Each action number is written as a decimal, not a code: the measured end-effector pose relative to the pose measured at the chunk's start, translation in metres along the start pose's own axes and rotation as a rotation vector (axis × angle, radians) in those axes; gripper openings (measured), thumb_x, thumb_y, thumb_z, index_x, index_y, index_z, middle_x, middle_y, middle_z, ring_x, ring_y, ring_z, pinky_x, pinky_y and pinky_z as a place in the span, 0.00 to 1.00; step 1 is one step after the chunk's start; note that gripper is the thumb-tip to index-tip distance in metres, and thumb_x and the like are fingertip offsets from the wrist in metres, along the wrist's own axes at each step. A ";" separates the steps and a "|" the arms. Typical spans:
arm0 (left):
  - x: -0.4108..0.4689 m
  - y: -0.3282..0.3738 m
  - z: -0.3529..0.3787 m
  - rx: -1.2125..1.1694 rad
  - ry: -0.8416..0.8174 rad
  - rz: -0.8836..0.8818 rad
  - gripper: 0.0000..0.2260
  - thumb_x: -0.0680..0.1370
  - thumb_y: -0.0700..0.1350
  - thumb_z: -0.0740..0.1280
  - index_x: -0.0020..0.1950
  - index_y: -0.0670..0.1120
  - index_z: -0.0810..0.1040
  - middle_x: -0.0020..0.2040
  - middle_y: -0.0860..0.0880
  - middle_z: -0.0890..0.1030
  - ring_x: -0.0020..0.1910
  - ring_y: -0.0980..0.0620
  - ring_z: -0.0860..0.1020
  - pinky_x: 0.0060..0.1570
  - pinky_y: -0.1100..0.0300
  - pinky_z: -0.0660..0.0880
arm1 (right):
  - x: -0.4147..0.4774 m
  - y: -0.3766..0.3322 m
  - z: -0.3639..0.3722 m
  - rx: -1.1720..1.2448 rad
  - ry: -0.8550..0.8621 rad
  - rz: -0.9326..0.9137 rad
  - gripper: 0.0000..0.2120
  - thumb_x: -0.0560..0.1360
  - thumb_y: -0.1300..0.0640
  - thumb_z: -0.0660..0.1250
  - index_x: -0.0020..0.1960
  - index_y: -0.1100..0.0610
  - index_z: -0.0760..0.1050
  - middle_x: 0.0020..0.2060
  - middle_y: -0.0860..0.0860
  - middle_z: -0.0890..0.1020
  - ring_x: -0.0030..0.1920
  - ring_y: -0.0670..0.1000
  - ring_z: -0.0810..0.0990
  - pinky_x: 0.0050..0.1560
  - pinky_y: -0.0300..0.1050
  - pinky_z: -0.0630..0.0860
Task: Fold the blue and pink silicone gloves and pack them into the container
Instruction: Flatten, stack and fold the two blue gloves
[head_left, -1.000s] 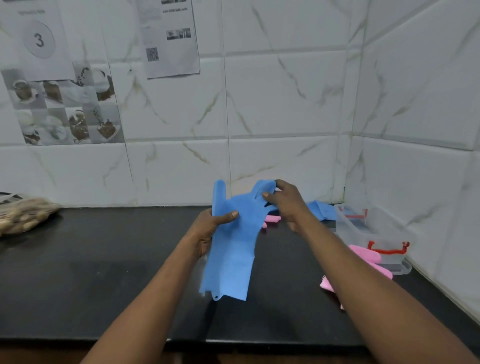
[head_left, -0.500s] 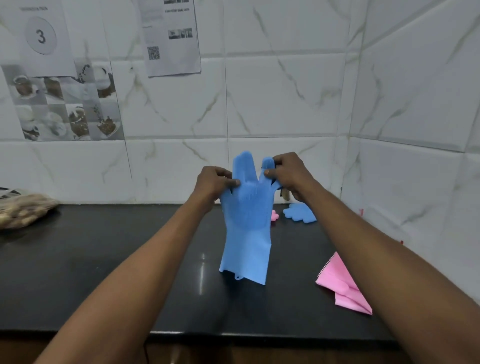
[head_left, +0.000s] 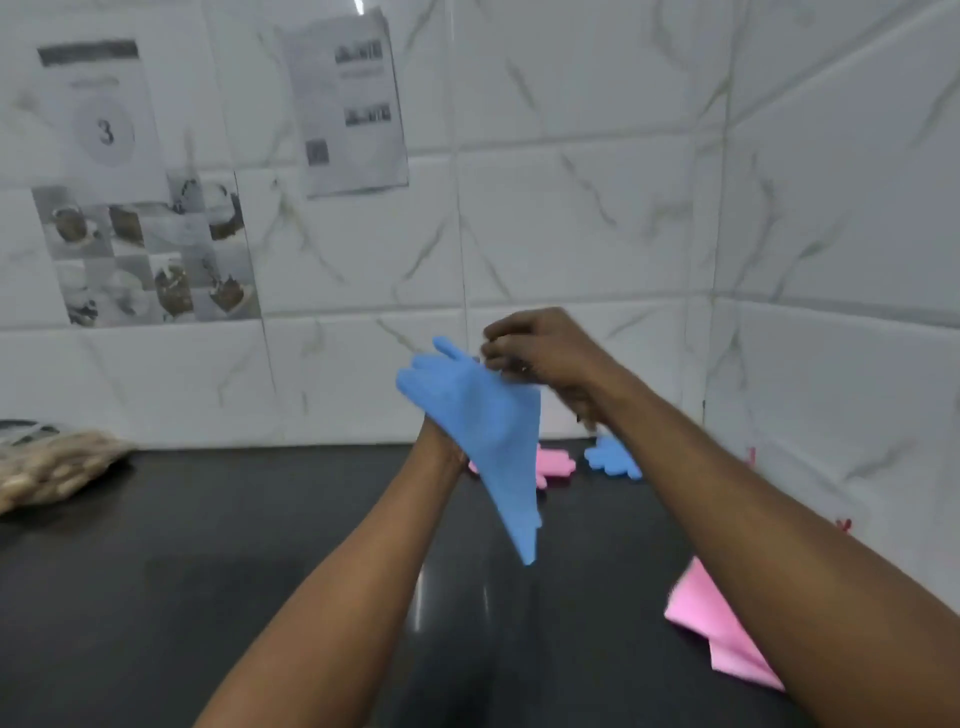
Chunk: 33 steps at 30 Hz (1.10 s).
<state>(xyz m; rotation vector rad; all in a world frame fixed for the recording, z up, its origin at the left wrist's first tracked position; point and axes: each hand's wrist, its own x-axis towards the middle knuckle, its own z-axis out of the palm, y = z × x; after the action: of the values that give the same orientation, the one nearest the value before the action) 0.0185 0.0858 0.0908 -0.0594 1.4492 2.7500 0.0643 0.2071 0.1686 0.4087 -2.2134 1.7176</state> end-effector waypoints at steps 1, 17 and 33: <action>-0.004 0.001 0.006 0.044 -0.041 0.064 0.14 0.83 0.49 0.56 0.38 0.51 0.69 0.36 0.54 0.73 0.30 0.56 0.74 0.30 0.65 0.73 | -0.005 0.014 -0.010 -0.121 0.071 -0.013 0.13 0.71 0.68 0.66 0.53 0.59 0.80 0.48 0.57 0.84 0.49 0.52 0.82 0.52 0.46 0.78; 0.018 -0.003 0.033 0.189 0.505 0.149 0.11 0.80 0.44 0.58 0.58 0.40 0.70 0.58 0.40 0.78 0.56 0.39 0.78 0.53 0.50 0.75 | -0.092 0.162 0.048 0.158 0.091 0.292 0.21 0.67 0.63 0.73 0.58 0.52 0.77 0.52 0.51 0.84 0.53 0.53 0.83 0.54 0.54 0.81; 0.008 -0.066 -0.156 0.034 0.059 -0.219 0.11 0.73 0.49 0.64 0.45 0.42 0.79 0.49 0.39 0.81 0.49 0.40 0.82 0.51 0.47 0.79 | -0.080 0.216 -0.029 -0.067 0.400 0.798 0.12 0.73 0.62 0.73 0.52 0.64 0.73 0.49 0.61 0.80 0.47 0.58 0.81 0.41 0.51 0.79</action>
<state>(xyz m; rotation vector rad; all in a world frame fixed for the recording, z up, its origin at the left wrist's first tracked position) 0.0160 -0.0052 -0.0524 -0.2827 1.4082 2.5683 0.0517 0.2897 -0.0479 -0.8782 -2.2399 1.8213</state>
